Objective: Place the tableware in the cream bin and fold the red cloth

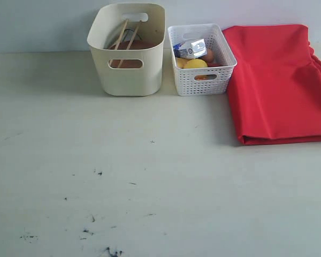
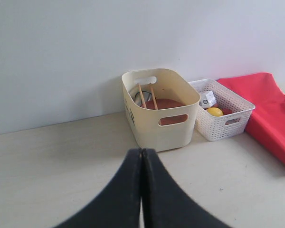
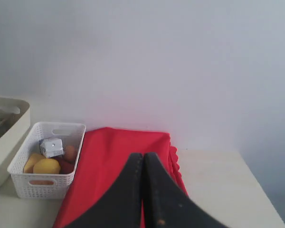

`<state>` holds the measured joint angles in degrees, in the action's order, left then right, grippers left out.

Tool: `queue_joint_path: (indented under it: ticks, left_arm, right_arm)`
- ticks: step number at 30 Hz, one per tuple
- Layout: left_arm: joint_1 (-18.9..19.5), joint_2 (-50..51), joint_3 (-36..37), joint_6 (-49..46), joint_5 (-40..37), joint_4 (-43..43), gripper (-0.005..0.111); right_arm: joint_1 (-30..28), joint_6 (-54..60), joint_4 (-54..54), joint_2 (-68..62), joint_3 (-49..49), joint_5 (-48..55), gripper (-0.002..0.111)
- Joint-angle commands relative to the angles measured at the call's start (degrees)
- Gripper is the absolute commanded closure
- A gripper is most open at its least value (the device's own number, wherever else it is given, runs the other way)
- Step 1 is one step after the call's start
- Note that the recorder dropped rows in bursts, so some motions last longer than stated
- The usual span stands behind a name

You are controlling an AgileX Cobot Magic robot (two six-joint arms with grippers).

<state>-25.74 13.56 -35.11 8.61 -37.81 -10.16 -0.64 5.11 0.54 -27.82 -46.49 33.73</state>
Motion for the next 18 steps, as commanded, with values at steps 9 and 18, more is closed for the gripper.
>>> queue_joint_path:
  ticks: [9, 18]
  left_arm:
    - [0.1, -0.2, 0.0, 0.1, 0.3, 0.4, 0.107]
    - [0.1, -0.2, 0.0, 0.1, 0.3, 0.4, 0.107]
  right_arm:
    - [-0.1, 0.4, -0.1, -0.4, 12.0, -4.7, 0.108]
    - [-0.1, 0.4, -0.2, -0.1, 12.0, -4.4, 0.108]
